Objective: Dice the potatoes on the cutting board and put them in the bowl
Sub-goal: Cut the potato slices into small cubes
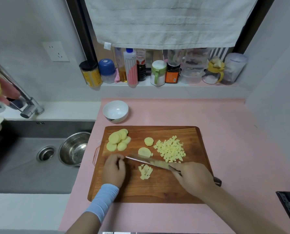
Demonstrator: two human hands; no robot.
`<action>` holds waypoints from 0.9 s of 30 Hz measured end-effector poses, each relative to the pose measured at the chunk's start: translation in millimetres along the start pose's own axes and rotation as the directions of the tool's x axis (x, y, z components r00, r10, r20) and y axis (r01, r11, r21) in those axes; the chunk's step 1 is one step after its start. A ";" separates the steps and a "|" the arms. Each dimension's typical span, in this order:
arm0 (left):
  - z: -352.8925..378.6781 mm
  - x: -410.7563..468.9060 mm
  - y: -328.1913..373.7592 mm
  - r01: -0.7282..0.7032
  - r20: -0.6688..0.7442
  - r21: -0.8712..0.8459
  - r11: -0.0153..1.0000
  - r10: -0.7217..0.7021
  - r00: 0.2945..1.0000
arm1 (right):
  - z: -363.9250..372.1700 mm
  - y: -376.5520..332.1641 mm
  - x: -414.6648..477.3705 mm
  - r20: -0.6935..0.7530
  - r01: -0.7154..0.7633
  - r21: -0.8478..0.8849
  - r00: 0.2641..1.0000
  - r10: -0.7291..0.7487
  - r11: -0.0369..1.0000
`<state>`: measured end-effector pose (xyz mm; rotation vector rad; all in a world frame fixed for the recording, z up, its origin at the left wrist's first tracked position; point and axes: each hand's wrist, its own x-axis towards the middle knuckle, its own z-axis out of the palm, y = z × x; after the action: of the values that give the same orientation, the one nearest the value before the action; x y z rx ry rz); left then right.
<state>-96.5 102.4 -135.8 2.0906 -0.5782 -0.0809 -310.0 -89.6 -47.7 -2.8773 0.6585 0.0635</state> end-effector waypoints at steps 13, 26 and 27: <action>12.2 42.8 83.0 0.059 0.702 0.088 0.994 -0.104 0.704 | -4.7 2.5 3.9 0.067 0.135 -0.164 0.990 -0.125 0.977; 26.7 13.2 44.0 -0.133 0.668 0.364 0.922 -0.159 0.727 | -0.5 20.4 -9.7 0.124 -0.354 0.308 0.935 0.332 0.883; 30.2 13.3 47.2 -0.130 0.685 0.349 0.928 -0.158 0.711 | 0.2 19.3 -9.8 0.124 -0.363 0.325 0.932 0.341 0.873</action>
<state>-110.5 51.7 -112.4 2.4108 -1.1084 -0.8874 -327.2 -102.4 -50.5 -2.3829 1.0607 0.0803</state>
